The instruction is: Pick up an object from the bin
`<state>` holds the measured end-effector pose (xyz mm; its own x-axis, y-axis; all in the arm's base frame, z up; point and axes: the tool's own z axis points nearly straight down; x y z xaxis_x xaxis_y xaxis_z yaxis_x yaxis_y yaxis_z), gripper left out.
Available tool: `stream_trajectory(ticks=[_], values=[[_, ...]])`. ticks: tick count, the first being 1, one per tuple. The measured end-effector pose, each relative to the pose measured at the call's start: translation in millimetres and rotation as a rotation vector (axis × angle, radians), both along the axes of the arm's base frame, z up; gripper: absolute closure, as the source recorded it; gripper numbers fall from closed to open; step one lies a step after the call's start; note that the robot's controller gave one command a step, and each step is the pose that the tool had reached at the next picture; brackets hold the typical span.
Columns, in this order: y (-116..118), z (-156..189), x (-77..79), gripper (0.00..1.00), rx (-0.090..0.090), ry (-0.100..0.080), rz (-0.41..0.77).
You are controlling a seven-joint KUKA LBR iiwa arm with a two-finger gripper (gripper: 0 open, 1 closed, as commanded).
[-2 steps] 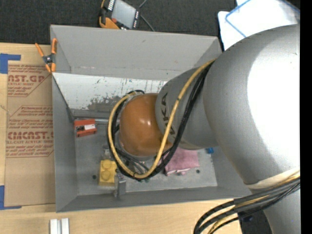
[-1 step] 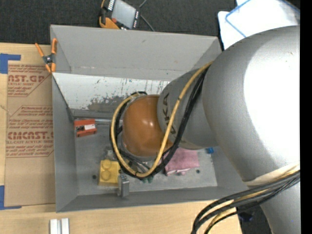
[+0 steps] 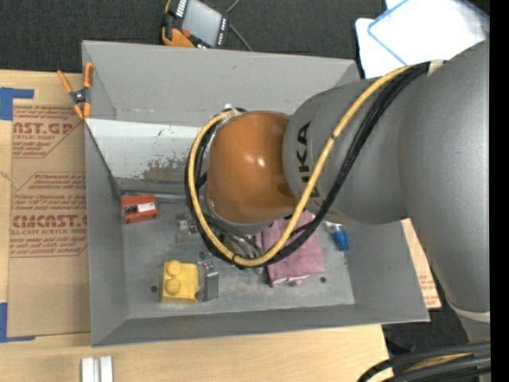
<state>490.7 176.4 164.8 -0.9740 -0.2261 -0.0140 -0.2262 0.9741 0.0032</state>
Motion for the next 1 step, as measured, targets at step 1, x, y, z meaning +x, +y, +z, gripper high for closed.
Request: stream_trajectory(ticks=[1], values=[[-2.7,-63.1,-3.2,0.00,0.002,-0.005,-0.012]])
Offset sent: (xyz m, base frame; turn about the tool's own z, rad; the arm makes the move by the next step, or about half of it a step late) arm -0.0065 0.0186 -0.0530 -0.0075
